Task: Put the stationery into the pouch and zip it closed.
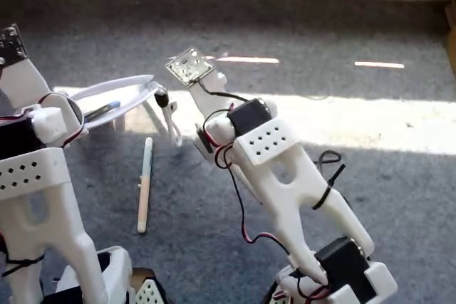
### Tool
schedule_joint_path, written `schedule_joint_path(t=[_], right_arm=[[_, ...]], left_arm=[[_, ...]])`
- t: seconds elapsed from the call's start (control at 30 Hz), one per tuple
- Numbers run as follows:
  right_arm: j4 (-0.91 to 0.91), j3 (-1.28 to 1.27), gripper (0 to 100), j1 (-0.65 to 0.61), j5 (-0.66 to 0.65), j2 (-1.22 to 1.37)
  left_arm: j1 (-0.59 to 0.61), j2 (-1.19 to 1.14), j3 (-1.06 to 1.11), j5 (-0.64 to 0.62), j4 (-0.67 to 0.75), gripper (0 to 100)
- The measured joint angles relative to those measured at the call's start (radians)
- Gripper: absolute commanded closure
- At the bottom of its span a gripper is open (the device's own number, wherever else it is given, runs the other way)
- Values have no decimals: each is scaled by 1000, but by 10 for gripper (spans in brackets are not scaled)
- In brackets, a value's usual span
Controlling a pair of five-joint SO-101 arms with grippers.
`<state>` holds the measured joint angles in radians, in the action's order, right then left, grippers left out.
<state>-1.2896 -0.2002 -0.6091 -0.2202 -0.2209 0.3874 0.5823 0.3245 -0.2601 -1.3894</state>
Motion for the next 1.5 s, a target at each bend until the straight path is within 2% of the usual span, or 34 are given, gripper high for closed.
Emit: schedule_joint_path(t=[0.33, 0.57, 0.83, 0.97, 1.07, 1.23, 1.5], right_arm=[[-32, -169, 993, 124, 0, -155], [95, -402, 990, 236, 0, -167], [258, -594, 989, 315, 0, -167], [305, -651, 988, 324, 0, -167], [316, -677, 984, 324, 0, -167], [319, -684, 895, 324, 21, -164], [322, -680, 920, 304, 75, 17]], left_arm=[[-175, -2, -41, 0, 0, 992], [-273, -2, -52, 0, -5, 992], [-276, -2, -52, 0, -34, 992], [-227, -2, -52, 0, -51, 992], [-181, -2, -52, 0, -51, 992], [-146, -2, -52, 21, -51, 992], [-141, -2, -52, 37, -51, 992]])
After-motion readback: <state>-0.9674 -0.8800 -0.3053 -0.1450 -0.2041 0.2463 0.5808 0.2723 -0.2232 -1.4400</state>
